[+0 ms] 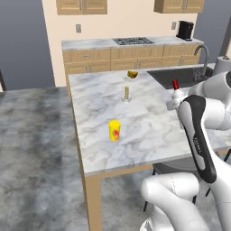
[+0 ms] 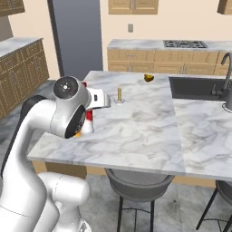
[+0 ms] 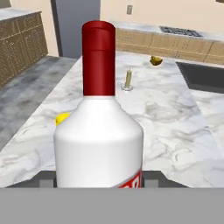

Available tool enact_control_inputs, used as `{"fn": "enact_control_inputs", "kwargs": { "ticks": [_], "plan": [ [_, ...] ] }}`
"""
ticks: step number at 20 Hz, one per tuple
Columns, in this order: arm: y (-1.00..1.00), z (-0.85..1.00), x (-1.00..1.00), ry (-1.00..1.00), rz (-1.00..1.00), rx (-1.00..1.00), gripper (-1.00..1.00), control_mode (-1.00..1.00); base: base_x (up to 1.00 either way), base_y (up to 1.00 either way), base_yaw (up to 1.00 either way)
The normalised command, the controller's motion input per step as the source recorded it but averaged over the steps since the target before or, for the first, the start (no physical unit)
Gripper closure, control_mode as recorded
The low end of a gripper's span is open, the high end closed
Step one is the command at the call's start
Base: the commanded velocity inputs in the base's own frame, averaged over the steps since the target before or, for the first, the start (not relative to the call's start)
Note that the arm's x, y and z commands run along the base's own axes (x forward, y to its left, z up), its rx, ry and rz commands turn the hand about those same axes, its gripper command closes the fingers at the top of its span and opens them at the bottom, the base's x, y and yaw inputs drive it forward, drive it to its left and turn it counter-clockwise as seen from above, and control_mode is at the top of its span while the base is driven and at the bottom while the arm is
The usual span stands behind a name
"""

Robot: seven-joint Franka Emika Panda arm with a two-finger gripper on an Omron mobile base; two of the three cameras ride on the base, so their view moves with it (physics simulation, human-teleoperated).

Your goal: Open the cabinet directly in front. Then move the liquor and the cup to the dining counter with the candle on it.

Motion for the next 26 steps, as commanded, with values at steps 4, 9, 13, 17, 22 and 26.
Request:
{"fn": "enact_control_inputs", "kwargs": {
  "ticks": [4, 9, 13, 17, 22, 26],
  "plan": [
    [0.00, -0.33, 0.00, 0.06, 0.04, 0.00, 1.00, -1.00, 0.00, 0.00, 0.00],
    [0.00, -0.12, 0.03, 0.00, 0.01, 0.00, 1.00, -1.00, 0.00, 0.00, 0.00],
    [0.00, -0.10, 0.34, -0.04, 0.00, 0.03, 1.00, -1.00, 0.00, 0.00, 0.00],
    [0.00, -0.22, 0.59, -0.07, 0.00, 0.07, 1.00, -1.00, 0.00, 0.00, 0.00],
    [0.08, -0.36, 0.67, -0.04, 0.00, 0.11, 1.00, -1.00, 0.00, 0.00, 0.00],
    [0.18, -0.50, 0.72, -0.04, 0.00, 0.08, 1.00, -1.00, 0.00, 0.00, 0.00]
  ]
}}
